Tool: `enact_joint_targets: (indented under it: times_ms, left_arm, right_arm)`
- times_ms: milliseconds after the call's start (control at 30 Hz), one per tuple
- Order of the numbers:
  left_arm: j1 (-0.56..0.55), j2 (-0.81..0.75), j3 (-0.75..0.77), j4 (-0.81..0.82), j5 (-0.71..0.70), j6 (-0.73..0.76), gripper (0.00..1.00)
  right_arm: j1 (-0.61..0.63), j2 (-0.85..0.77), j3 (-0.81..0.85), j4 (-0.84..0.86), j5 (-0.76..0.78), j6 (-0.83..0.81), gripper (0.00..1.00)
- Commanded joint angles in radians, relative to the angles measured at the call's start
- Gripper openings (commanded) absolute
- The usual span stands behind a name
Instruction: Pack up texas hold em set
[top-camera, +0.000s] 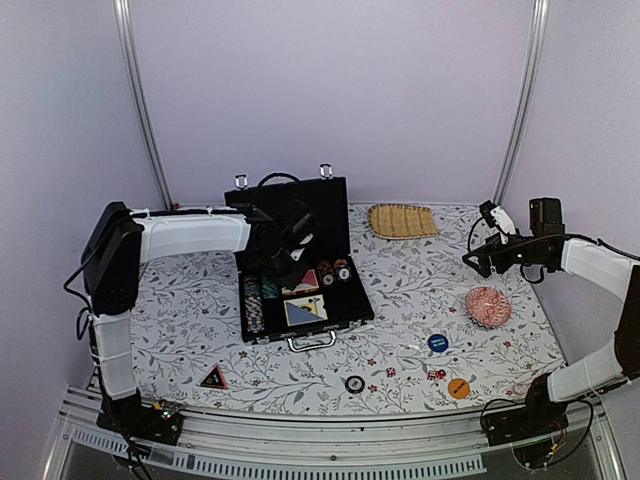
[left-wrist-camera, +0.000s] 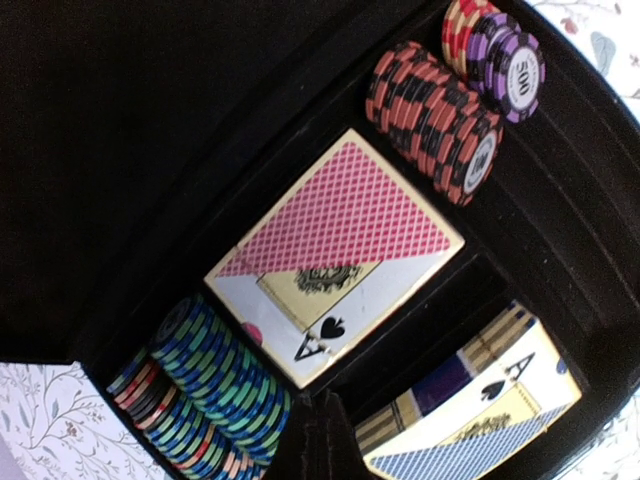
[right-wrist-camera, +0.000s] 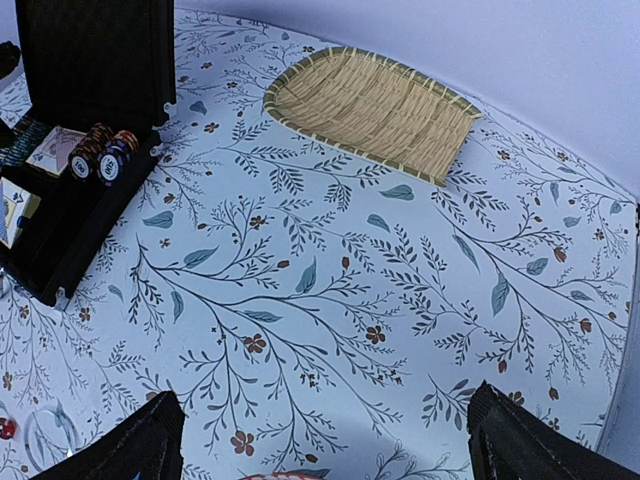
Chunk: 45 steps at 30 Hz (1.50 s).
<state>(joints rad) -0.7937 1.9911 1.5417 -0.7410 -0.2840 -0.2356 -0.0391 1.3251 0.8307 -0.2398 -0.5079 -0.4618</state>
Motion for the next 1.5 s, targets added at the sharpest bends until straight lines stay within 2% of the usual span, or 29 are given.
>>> enact_joint_targets:
  times_ms: [0,200,567,767,900,933,1000,1100,1300,1467]
  left_arm:
    - [0.000,0.090,0.064,0.039,0.042,0.019,0.00]
    - [-0.048,0.149,0.101,0.013,0.043,0.059,0.00]
    - [-0.137,0.189,0.072,-0.027,0.041,0.067,0.00]
    - [-0.139,0.199,0.130,-0.056,-0.049,0.064,0.00]
    - [-0.136,0.140,0.153,-0.064,-0.076,0.061,0.00]
    - [-0.134,0.111,0.149,-0.059,-0.065,0.059,0.01]
    - [-0.129,0.072,0.126,-0.044,-0.028,0.051,0.13]
    - [-0.110,0.041,0.087,-0.031,0.071,0.042,0.16]
    - [-0.106,0.052,0.009,-0.008,0.156,0.042,0.03]
    - [-0.092,0.089,-0.027,0.019,0.198,0.042,0.00]
  right_arm:
    - [0.006,-0.006,0.003,-0.010,-0.011,-0.006,1.00]
    - [0.006,-0.004,0.003,-0.010,-0.011,-0.008,1.00]
    - [0.008,0.018,0.010,-0.016,-0.019,-0.012,0.99]
    - [0.007,0.017,0.010,-0.019,-0.019,-0.013,0.99]
    - [0.009,0.014,0.009,-0.020,-0.021,-0.012,0.99]
    - [0.008,0.013,0.009,-0.021,-0.021,-0.012,0.99]
    - [0.008,0.013,0.011,-0.021,-0.022,-0.013,0.99]
    - [0.008,0.014,0.011,-0.021,-0.025,-0.012,0.99]
    - [0.013,0.017,0.013,-0.023,-0.034,-0.013,0.99]
    - [0.022,0.017,0.097,-0.051,-0.084,0.053,0.99]
